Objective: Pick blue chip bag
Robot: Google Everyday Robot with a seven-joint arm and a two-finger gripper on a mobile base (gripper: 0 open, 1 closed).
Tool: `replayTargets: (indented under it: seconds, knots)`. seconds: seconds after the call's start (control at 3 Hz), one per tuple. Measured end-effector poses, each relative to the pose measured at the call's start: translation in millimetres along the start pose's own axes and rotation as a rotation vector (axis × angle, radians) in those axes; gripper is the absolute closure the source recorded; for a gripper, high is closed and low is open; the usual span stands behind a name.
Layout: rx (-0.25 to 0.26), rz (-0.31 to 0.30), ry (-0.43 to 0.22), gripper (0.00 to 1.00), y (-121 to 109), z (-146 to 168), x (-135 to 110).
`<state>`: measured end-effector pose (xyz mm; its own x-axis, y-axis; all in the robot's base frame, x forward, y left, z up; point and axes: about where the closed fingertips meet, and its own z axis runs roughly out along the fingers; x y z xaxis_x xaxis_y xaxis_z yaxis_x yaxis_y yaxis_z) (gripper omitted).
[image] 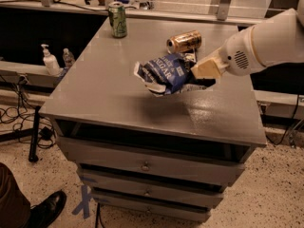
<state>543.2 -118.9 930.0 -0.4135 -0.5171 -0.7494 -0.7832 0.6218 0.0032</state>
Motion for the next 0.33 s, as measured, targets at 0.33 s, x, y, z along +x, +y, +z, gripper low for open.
replayTargets:
  seconds: [0.33]
  knots:
    - [0.0, 0.0, 0.0, 1.0, 0.1, 0.0, 0.0]
